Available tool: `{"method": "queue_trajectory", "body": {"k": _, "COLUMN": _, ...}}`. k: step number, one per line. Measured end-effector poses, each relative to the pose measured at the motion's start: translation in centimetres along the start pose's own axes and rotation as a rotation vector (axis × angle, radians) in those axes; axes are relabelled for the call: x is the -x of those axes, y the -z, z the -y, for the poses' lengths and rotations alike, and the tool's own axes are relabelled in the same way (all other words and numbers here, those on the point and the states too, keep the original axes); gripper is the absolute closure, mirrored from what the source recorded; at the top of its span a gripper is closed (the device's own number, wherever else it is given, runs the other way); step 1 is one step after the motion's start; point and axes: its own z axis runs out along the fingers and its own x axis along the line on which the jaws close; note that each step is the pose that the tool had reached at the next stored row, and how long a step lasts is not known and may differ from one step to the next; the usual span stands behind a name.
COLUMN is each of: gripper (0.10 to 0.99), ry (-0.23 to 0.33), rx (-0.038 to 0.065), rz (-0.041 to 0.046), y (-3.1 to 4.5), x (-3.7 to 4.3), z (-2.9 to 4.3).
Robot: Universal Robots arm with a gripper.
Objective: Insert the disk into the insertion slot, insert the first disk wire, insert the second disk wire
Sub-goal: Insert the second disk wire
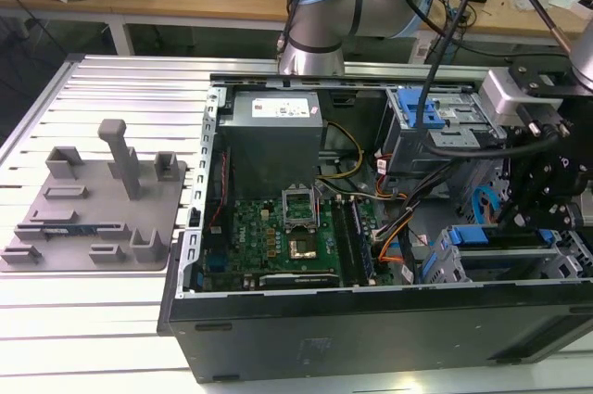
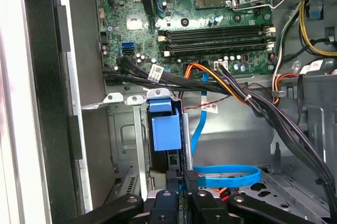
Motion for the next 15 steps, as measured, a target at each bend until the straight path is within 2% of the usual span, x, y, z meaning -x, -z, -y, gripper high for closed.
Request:
{"method": "queue_trajectory", "body": {"k": 3, "gripper": 0.914, "ry": 0.001, "rx": 0.0, "rz": 0.0025, "y": -0.05, "x": 0.01, "z": -0.01}}
{"method": "queue_trajectory", "body": {"k": 4, "gripper": 0.847, "ry": 0.002, "rx": 0.0, "rz": 0.0003, "y": 0.23, "x": 0.14, "z": -0.01}}
{"method": "queue_trajectory", "body": {"k": 5, "gripper": 0.847, "ry": 0.002, "rx": 0.0, "rz": -0.0022, "y": 0.58, "x": 0.19, "z": 0.0}}
{"method": "queue_trajectory", "body": {"k": 9, "gripper": 0.863, "ry": 0.002, "rx": -0.001, "rz": -0.0082, "y": 4.42, "x": 1.01, "z": 0.06}}
{"method": "queue_trajectory", "body": {"k": 11, "gripper": 0.98, "ry": 0.002, "rx": -0.001, "rz": -0.012, "y": 5.28, "x": 1.21, "z": 0.07}}
{"method": "queue_trajectory", "body": {"k": 12, "gripper": 0.98, "ry": 0.002, "rx": -0.001, "rz": -0.0137, "y": 5.62, "x": 1.3, "z": 0.08}}
{"method": "queue_trajectory", "body": {"k": 15, "gripper": 0.98, "ry": 0.002, "rx": -0.001, "rz": -0.0146, "y": 5.73, "x": 1.35, "z": 0.07}}
